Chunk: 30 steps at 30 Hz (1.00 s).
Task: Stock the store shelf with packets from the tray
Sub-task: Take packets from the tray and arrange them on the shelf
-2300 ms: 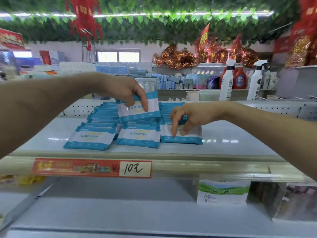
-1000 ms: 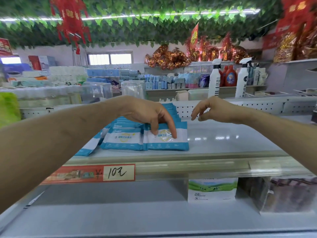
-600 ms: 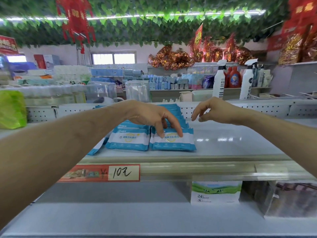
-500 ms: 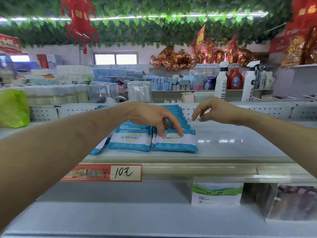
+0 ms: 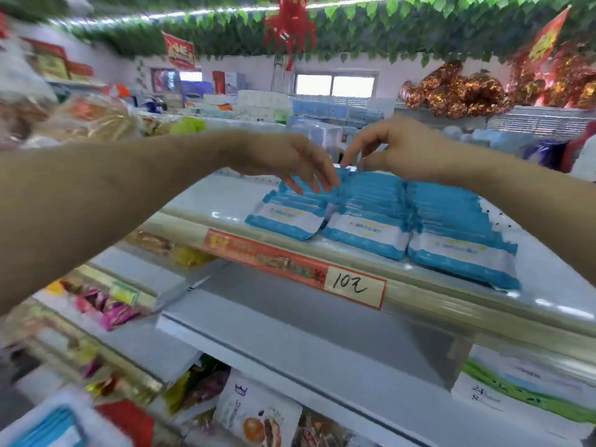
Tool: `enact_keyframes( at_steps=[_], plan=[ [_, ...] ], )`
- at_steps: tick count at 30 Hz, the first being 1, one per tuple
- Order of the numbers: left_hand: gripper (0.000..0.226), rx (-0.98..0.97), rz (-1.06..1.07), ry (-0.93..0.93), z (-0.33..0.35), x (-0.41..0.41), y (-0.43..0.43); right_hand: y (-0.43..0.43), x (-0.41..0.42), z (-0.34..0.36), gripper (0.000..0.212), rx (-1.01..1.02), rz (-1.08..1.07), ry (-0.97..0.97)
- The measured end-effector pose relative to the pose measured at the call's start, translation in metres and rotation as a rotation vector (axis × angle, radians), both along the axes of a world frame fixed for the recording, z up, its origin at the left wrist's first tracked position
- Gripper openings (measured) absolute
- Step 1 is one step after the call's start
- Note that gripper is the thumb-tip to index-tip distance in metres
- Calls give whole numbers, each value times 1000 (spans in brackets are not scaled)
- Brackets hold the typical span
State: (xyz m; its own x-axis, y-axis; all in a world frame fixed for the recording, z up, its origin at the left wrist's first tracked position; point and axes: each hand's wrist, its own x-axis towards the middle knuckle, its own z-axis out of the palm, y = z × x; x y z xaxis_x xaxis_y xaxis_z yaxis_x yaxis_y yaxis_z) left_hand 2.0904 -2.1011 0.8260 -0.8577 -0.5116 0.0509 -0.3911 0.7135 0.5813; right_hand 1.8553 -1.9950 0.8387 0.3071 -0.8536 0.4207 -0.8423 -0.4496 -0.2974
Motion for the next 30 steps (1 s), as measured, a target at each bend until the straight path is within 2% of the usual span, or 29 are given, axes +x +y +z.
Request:
enact_keyframes(
  at_steps=[4,9,14,17,20,23,30],
  plan=[
    [33,4,335,75,-29,137,-1,-42,111,-20,25,37,242,54],
    [27,-9,710,210,-106,301,50,-59,267,-84,27,133,593,150],
    [38,126,1040,136,-227,418,129,-46,401,-188,23,297,873,344],
    [37,234,1203,-38,-304,456,171,-48,457,-272,26,412,915,554],
    [41,276,1275,-246,-367,480,198,-56,492,-351,32,510,883,706],
    [42,321,1282,-348,-412,493,213,-64,512,-407,36,575,839,757],
    [42,248,1204,-485,-466,506,215,-82,541,-469,40,544,800,783]
  ],
)
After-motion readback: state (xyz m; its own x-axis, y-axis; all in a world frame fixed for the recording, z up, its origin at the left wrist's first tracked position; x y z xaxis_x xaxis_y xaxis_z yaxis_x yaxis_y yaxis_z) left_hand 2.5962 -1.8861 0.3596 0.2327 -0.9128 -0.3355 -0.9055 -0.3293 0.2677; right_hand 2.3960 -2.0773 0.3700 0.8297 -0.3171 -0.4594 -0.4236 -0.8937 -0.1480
